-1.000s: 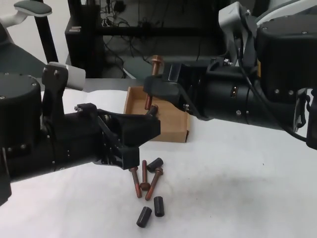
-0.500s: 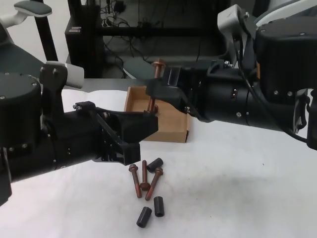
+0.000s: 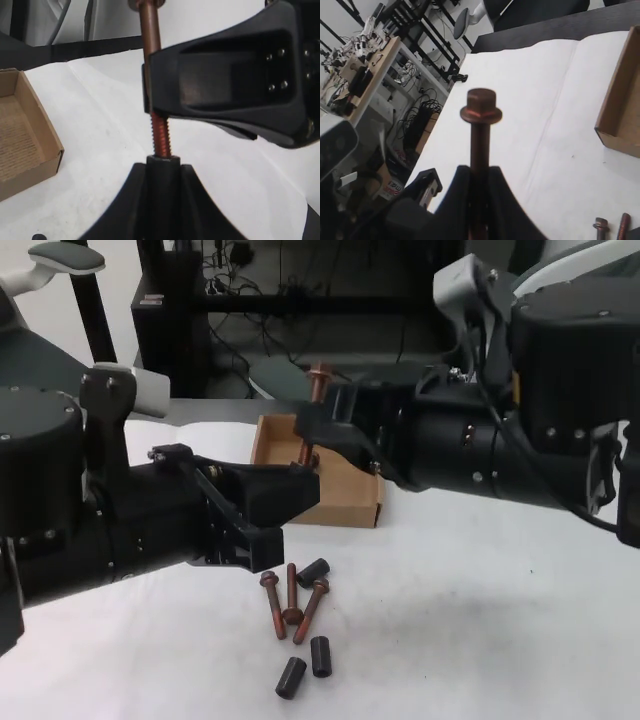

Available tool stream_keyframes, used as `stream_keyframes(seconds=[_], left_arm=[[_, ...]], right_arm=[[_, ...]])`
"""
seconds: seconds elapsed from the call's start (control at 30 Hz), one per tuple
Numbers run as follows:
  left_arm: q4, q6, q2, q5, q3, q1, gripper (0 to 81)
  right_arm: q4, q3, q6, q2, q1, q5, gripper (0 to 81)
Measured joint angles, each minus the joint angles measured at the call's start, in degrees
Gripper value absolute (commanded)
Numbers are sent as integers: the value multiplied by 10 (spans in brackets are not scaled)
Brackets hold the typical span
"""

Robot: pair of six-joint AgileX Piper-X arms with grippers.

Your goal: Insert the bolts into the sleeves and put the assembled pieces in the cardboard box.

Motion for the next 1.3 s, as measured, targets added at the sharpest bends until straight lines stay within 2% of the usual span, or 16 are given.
stream_keyframes(seconds=[0.2, 0.57, 1.0, 1.07, 1.17, 1.2, 1.3], left_arm=[[-15, -2, 0, -12, 4, -1, 17], [-18, -12, 0, -16, 6, -1, 17], [-7, -12, 0, -21, 10, -3, 17], [-7, -12, 0, -22, 10, -3, 17], [-13, -12, 0, -28, 10, -3, 17], [-19, -12, 0, -33, 11, -3, 17], [-35, -12, 1, -52, 12, -3, 17]], right_arm=[[8, 0, -4, 0, 20, 33, 6], [16, 0, -20, 0, 79, 139, 6], [45, -5, -79, 0, 89, 147, 3], [47, -5, -87, 0, 89, 145, 74], [47, -7, -91, 0, 89, 143, 300], [45, -8, -91, 0, 89, 140, 336], [38, -13, -92, -2, 93, 129, 335]])
